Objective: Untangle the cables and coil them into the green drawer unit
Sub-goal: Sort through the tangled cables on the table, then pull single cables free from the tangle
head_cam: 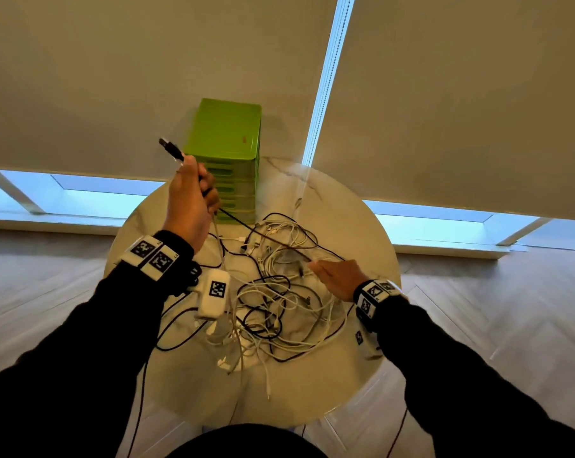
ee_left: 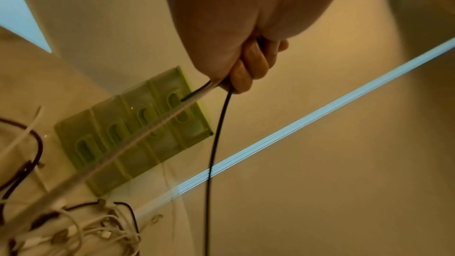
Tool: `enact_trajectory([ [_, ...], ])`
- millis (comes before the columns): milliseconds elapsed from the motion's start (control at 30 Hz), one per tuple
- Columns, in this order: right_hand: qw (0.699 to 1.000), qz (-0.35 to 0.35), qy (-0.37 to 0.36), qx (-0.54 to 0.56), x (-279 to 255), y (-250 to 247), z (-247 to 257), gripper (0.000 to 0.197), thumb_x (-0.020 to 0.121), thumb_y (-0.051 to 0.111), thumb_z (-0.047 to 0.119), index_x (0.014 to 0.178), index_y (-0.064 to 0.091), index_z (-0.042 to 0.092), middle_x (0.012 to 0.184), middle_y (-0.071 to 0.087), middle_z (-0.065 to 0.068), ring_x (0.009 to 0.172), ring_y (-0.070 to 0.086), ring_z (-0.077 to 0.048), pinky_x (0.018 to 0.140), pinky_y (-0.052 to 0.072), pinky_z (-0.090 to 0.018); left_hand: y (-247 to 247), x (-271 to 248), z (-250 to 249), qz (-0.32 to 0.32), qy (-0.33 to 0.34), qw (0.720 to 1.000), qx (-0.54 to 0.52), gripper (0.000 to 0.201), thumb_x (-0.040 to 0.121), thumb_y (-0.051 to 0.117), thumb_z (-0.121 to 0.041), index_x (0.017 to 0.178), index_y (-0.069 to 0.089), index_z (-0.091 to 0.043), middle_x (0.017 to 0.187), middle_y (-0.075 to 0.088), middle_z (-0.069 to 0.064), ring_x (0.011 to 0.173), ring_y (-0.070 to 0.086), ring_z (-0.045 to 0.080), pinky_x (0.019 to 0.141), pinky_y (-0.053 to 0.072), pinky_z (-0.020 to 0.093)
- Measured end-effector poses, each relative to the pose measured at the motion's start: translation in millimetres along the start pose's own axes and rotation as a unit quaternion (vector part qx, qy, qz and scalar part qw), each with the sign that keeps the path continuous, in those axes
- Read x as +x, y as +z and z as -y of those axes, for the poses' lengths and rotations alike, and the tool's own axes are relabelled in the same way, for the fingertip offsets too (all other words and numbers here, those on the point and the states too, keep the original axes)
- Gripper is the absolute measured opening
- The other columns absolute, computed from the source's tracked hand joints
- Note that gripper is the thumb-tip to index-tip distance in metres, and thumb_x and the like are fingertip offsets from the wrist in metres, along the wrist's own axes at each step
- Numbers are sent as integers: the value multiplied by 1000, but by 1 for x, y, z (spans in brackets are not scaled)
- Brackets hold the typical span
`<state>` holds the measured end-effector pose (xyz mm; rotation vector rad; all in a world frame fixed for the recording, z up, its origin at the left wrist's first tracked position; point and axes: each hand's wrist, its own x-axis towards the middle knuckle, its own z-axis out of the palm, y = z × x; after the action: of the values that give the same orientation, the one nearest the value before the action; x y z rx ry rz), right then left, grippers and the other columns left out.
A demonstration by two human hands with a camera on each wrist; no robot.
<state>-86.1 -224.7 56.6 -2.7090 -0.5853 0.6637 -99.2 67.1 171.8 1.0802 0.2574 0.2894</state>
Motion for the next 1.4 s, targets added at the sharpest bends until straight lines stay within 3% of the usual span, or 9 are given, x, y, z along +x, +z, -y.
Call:
enact_trajectory([
  [67, 998, -16, 64, 6, -1, -11, -9, 49, 106, 22, 52, 122, 60, 25, 122, 67, -12, 117, 60, -35, 103, 37, -44, 0, -2, -1, 18, 10, 998, 54, 38, 109, 31, -39, 78, 45, -22, 60, 33, -9, 51, 24, 8, 49, 22, 24],
  [233, 991, -126, 45, -31, 9, -37, 16, 43, 106, 18, 53, 83, 44, 28, 78, 64, -1, 90, 64, -28, 99, 26, -45, 5, -24, 38, 97, -30, 961, 258, 39, 110, 30, -38, 83, 52, -21, 67, 38, -7, 57, 33, 6, 54, 29, 23],
  [400, 984, -161, -73, -16, -10, -56, 45, 41, 107, 35, 44, 82, 59, 23, 79, 70, -5, 79, 64, -30, 82, 43, -41, 27, -44, 82, 169, -99, 918, 344, 53, 104, 33, -57, 89, 63, -17, 69, 43, -5, 59, 39, 9, 60, 33, 29],
  [567, 984, -160, -78, 24, -50, -52, 27, 45, 106, 33, 50, 72, 53, 29, 68, 61, 0, 63, 56, -22, 65, 47, -41, 66, -55, 103, 213, -134, 907, 338, 47, 102, 43, -56, 81, 62, -18, 60, 51, -8, 54, 43, 11, 55, 33, 29],
  [700, 982, -169, -27, 78, -89, -47, 2, 42, 106, 34, 49, 88, 62, 24, 80, 68, -1, 75, 62, -23, 73, 49, -39, 96, -69, 124, 274, -75, 875, 392, 39, 99, 54, -47, 82, 66, -14, 75, 67, 12, 65, 58, 24, 69, 45, 39],
  [967, 975, -49, 209, 59, -177, 1, -84, 33, 109, 31, 22, 118, 60, 11, 113, 65, -16, 103, 62, -38, 90, 50, -43, 151, -102, 144, 306, -176, 917, 185, 41, 107, 39, -42, 73, 42, -19, 60, 34, -5, 48, 27, 9, 46, 24, 23],
  [1167, 933, 38, 340, 110, -224, 90, -121, 20, 105, 40, 25, 120, 53, 19, 128, 60, -16, 113, 59, -33, 90, 43, -34, 150, -121, 157, 360, -192, 902, 144, 37, 109, 36, -31, 75, 47, -18, 61, 39, -5, 56, 32, 13, 53, 28, 27],
  [1300, 941, -103, 214, 241, -214, 107, -97, 60, 92, 63, 17, 146, 38, 21, 149, 35, -11, 131, 48, -27, 107, 44, -38, 146, -138, 172, 386, -192, 885, 177, 34, 108, 37, -35, 81, 49, -18, 67, 45, -3, 60, 38, 14, 60, 33, 29],
  [1400, 943, -84, 103, 305, -197, 82, -55, 66, 90, 69, 22, 148, 37, 25, 143, 50, -4, 127, 50, -16, 104, 43, -30, 146, -144, 180, 386, -185, 880, 204, 34, 110, 35, -35, 85, 51, -16, 70, 50, -4, 64, 45, 13, 65, 39, 28],
])
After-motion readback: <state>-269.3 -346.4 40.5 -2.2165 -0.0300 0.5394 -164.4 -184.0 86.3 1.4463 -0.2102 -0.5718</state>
